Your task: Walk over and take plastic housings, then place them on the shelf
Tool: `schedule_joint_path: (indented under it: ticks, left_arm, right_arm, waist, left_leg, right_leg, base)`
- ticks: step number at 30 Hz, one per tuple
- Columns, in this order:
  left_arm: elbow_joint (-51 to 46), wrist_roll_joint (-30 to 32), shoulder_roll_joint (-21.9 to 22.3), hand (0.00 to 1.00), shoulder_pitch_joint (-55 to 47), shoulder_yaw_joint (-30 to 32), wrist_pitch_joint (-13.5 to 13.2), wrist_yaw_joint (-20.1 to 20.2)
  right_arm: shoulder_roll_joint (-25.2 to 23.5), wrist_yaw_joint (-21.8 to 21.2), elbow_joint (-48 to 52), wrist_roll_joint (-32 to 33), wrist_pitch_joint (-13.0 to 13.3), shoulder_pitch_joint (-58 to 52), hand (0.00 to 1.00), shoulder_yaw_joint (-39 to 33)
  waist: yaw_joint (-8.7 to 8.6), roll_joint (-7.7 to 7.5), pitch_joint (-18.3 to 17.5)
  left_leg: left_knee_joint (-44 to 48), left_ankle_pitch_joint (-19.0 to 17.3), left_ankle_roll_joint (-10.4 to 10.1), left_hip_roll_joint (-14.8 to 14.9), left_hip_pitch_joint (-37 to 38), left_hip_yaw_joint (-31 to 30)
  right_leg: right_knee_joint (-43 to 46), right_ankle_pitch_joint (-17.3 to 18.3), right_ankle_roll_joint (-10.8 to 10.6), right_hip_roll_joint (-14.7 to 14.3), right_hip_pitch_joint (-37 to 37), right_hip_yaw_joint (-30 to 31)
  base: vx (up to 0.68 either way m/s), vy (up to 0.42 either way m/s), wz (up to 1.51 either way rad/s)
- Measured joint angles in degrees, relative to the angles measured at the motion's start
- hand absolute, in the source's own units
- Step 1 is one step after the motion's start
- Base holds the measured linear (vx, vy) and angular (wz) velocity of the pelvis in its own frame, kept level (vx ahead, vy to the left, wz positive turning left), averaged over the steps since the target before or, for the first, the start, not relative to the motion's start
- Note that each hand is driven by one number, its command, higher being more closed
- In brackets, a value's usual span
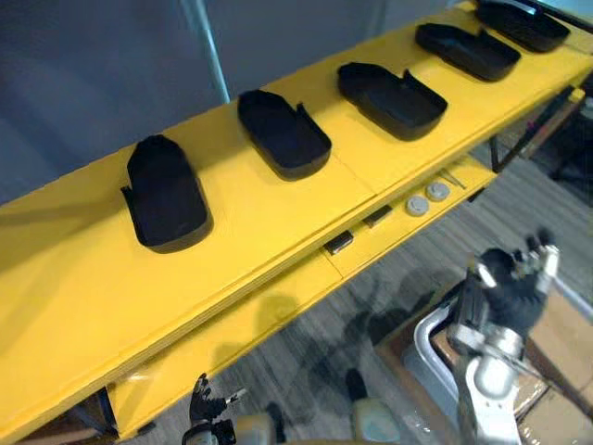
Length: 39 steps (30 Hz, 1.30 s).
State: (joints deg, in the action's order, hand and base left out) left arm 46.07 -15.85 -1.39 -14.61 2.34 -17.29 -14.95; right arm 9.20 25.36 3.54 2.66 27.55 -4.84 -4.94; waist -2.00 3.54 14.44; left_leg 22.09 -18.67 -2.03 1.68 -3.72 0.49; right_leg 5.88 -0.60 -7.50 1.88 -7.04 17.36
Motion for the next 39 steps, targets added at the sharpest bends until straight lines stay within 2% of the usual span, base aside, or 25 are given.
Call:
schedule_joint_path:
  ticks: [3,6,9,10,11,14,16,18,20,22,23,24,25,26,27,28,29,30,31,32,33,34,36,37,39]
  left_arm:
    - [0.1,0.7,-0.1,0.00,-0.6,1.4,-1.7,0.0]
    - [0.0,1.2,-0.9,0.00,-0.8,2.6,-1.4,0.5]
    - [-0.4,1.7,-1.0,0.00,-0.9,4.5,-0.8,-0.1]
    - [-0.7,1.7,-0.9,0.00,-1.0,5.1,-0.3,-1.0]
    - [-0.6,1.6,-0.8,0.00,-1.0,5.6,0.4,-1.8]
    - [-0.2,1.1,-0.9,0.00,-1.0,6.5,1.2,-2.5]
    - [0.1,1.2,-0.9,0.00,-1.1,6.7,1.2,-2.5]
    - [0.4,1.3,-0.8,0.00,-1.9,8.0,1.2,-2.4]
    - [0.4,1.2,-1.2,0.00,-2.6,8.7,1.2,-2.4]
    - [0.6,1.0,-2.3,0.00,-3.8,8.6,0.7,-2.0]
    - [1.4,0.4,-3.0,0.00,-3.8,8.6,-0.3,-1.1]
    - [2.3,0.0,-2.5,0.00,-2.9,8.4,-1.0,-0.2]
    - [2.3,0.0,-2.2,0.00,-2.6,8.0,-1.5,0.1]
    - [3.0,-0.6,-0.8,0.00,-1.6,7.5,-1.6,0.6]
    - [3.0,-2.4,-0.4,0.00,-1.9,7.4,-1.6,1.3]
    - [2.7,-2.9,-0.4,0.00,-2.0,7.4,-1.6,1.5]
    - [1.6,-3.3,-0.4,0.00,-2.2,7.0,-1.7,1.7]
    - [1.0,-3.3,-0.5,0.00,-2.1,6.3,-1.9,1.7]
    - [-0.5,-1.7,-0.8,0.00,-2.0,5.2,-2.5,1.7]
    - [-1.3,-0.1,-1.4,0.00,-1.7,3.6,-3.2,1.6]
    - [-1.9,0.8,-2.0,0.00,-1.6,2.7,-3.3,1.6]
    - [-3.3,1.2,-2.9,0.00,-1.4,0.3,-3.8,1.6]
    - [-5.2,1.8,-3.0,0.00,-0.6,-2.8,-3.9,1.7]
    - [-6.1,3.0,-3.1,0.00,1.1,-5.3,-3.8,1.7]
    - [-7.6,3.3,-4.2,0.00,3.6,-6.2,-3.7,2.2]
  right_arm:
    - [-0.2,1.9,-0.9,1.3,-1.7,0.6,0.00,1.9]
    - [-2.3,3.6,-1.8,1.1,-4.2,-3.0,0.00,2.8]
    - [-5.3,2.8,-1.6,1.1,-3.8,-7.7,0.00,3.7]
    - [-5.7,1.1,-1.6,1.2,-3.5,-8.8,0.00,4.2]
    - [-5.7,0.0,-1.6,1.2,-2.9,-8.9,0.00,4.7]
    - [-5.9,-1.5,-1.6,1.0,-0.7,-8.9,0.00,6.7]
    - [-5.9,-1.1,-1.9,1.0,-0.6,-8.3,0.00,7.9]
    - [-5.9,-0.1,-3.5,0.8,-0.9,-6.5,0.00,10.4]
    - [-5.9,0.7,-5.8,-1.2,-1.9,-5.4,0.00,11.5]
    - [-5.9,2.2,-6.4,-4.8,-4.3,-5.5,0.00,12.5]
    - [-5.5,2.7,-6.1,-8.6,-6.3,-6.0,0.00,12.6]
    - [-3.9,2.3,-5.9,-11.9,-8.9,-6.0,0.00,12.4]
    - [-2.7,1.9,-5.2,-12.7,-10.1,-5.7,0.00,12.4]
    - [0.3,0.8,-4.0,-13.0,-11.3,-4.7,0.00,11.3]
    - [1.6,-0.1,-3.7,-12.9,-12.3,-4.3,0.00,9.8]
    - [2.0,-0.7,-3.5,-12.9,-12.7,-4.6,0.00,9.1]
    - [3.1,-1.6,-3.1,-12.4,-12.8,-5.2,0.00,8.1]
    - [3.2,-1.9,-2.6,-12.4,-12.8,-5.7,0.00,7.7]
    - [4.5,-2.6,-1.4,-11.6,-12.8,-6.3,0.00,7.3]
    - [4.9,-3.1,-0.6,-11.1,-12.7,-6.6,0.00,7.1]
    - [5.0,-3.2,-0.3,-10.8,-12.6,-6.9,0.00,7.0]
    - [5.0,-3.7,0.0,-9.7,-12.1,-7.3,0.00,6.6]
    - [5.1,-4.1,-0.1,-7.4,-11.0,-7.8,0.00,5.5]
    - [4.2,-4.0,-0.8,-5.2,-9.9,-7.7,0.00,4.5]
    - [3.2,-4.0,-1.9,-4.9,-9.6,-7.5,0.00,4.1]
  waist:
    - [0.04,-0.49,0.3]
    - [0.10,-3.07,1.8]
    - [-0.05,-4.43,2.5]
    - [0.23,-4.71,2.7]
    - [0.27,-4.75,2.8]
    - [1.31,-4.83,2.5]
    - [2.64,-4.87,2.5]
    - [3.28,-4.94,2.5]
    - [3.88,-5.15,2.4]
    - [4.21,-6.55,1.6]
    - [4.01,-7.38,1.0]
    - [4.09,-7.29,0.7]
    - [4.09,-7.28,0.6]
    - [3.87,-5.07,1.7]
    - [2.51,-4.87,1.8]
    - [1.96,-4.89,1.8]
    - [0.90,-4.80,1.8]
    - [0.78,-5.20,2.0]
    - [0.95,-4.53,2.2]
    - [1.04,-4.30,2.3]
    - [1.23,-4.28,2.4]
    - [1.33,-4.30,2.4]
    - [0.96,-3.43,3.0]
    - [1.00,-3.62,4.0]
    - [1.11,-6.15,6.1]
  left_leg:
    - [2.6,-1.1,0.3,-0.8,-2.4,0.2]
    - [5.6,-1.6,1.2,-0.6,-2.2,2.3]
    - [6.3,-2.3,1.9,1.1,-1.0,5.7]
    - [6.3,-2.4,2.1,2.1,-0.6,8.0]
    - [6.3,-2.4,2.2,3.4,-0.3,9.8]
    - [6.2,-1.9,1.4,8.0,-0.1,13.6]
    - [5.6,-1.0,-0.2,11.5,0.5,14.8]
    - [5.5,0.0,-2.2,16.2,0.7,16.1]
    - [5.7,0.6,-4.4,19.7,1.8,17.3]
    - [6.5,1.2,-7.0,22.1,2.8,17.6]
    - [6.3,1.3,-10.4,23.8,3.5,17.2]
    - [4.3,2.2,-12.1,25.7,4.8,17.5]
    - [3.3,2.6,-12.4,26.1,5.2,17.6]
    - [2.3,4.1,-11.1,28.2,6.4,17.4]
    - [2.4,8.1,-7.9,28.1,6.1,17.3]
    - [3.0,10.4,-6.4,27.8,5.5,16.9]
    - [6.9,15.1,-2.6,27.7,3.3,14.9]
    - [9.9,14.9,-2.5,27.3,2.0,13.4]
    - [16.3,10.4,-2.7,25.5,-0.3,10.4]
    - [20.2,5.9,-4.1,22.2,-2.6,7.6]
    - [20.3,4.3,-5.0,20.3,-3.1,6.9]
    - [17.7,2.1,-6.1,16.8,-3.9,6.1]
    - [8.6,2.2,-5.5,12.9,-5.1,6.5]
    - [5.4,2.8,-6.5,11.2,-4.6,7.1]
    - [4.6,3.4,-5.4,8.2,-5.4,8.1]
  right_leg:
    - [2.0,-0.4,-0.8,0.0,-2.5,1.3]
    - [3.3,-1.3,-2.0,-0.5,-2.9,3.7]
    - [1.8,-3.8,-0.2,-0.9,-2.7,0.7]
    - [0.4,-2.9,4.0,-0.1,-2.7,-3.5]
    - [1.0,-1.8,5.7,0.5,-3.2,-6.5]
    - [10.1,-1.3,6.1,1.4,-5.9,-13.6]
    - [16.5,0.1,8.2,2.9,-5.9,-16.1]
    - [23.1,0.8,9.4,7.1,-5.9,-16.7]
    - [24.5,0.5,9.5,10.4,-5.9,-17.5]
    - [23.0,-4.0,8.6,12.7,-5.4,-18.3]
    - [21.7,-2.6,2.3,12.8,-4.5,-21.1]
    - [20.1,3.6,-3.7,11.9,-3.8,-25.7]
    - [19.5,6.7,-4.2,11.2,-4.0,-27.1]
    - [20.8,8.0,-3.0,8.5,-6.0,-26.3]
    - [22.2,9.0,-1.4,7.0,-8.1,-24.5]
    - [22.1,9.2,-1.1,6.8,-8.5,-23.8]
    - [21.0,9.1,-0.4,6.0,-8.3,-22.3]
    - [20.0,8.8,0.2,5.6,-8.0,-21.3]
    - [17.1,8.0,1.3,4.8,-6.7,-19.1]
    - [14.1,6.5,1.9,3.9,-5.3,-17.0]
    - [12.8,5.7,2.0,3.9,-4.7,-16.5]
    - [10.9,4.3,1.9,3.6,-3.9,-14.6]
    - [9.6,2.6,0.2,3.6,-3.5,-13.5]
    - [9.8,2.3,-0.6,4.5,-3.9,-12.7]
    - [8.7,1.5,-1.7,7.5,-4.8,-13.5]
  base:
    - [-0.11,0.083,-0.20]
    - [-0.07,0.096,-0.40]
    - [-0.12,0.033,-0.73]
    - [-0.16,0.007,-0.90]
    - [-0.16,0.028,-1.12]
    - [-0.08,-0.058,-0.78]
    - [0.03,-0.189,-0.62]
    - [0.03,-0.305,-0.60]
    - [0.06,-0.402,-0.70]
    - [0.09,-0.455,-0.72]
    - [0.14,-0.548,-0.64]
    - [0.16,-0.566,-0.75]
    - [0.16,-0.551,-1.08]
    - [0.12,-0.476,-1.05]
    - [0.11,-0.458,-0.95]
    - [0.11,-0.404,-0.69]
    - [0.11,-0.333,-0.54]
    - [0.10,-0.237,-0.81]
    - [0.07,-0.111,-1.04]
    - [0.05,-0.029,-1.09]
    - [0.07,-0.007,-1.07]
    - [0.07,0.051,-0.86]
    - [0.04,0.134,-0.61]
    - [0.01,0.172,-0.24]
    - [-0.04,0.191,-0.04]
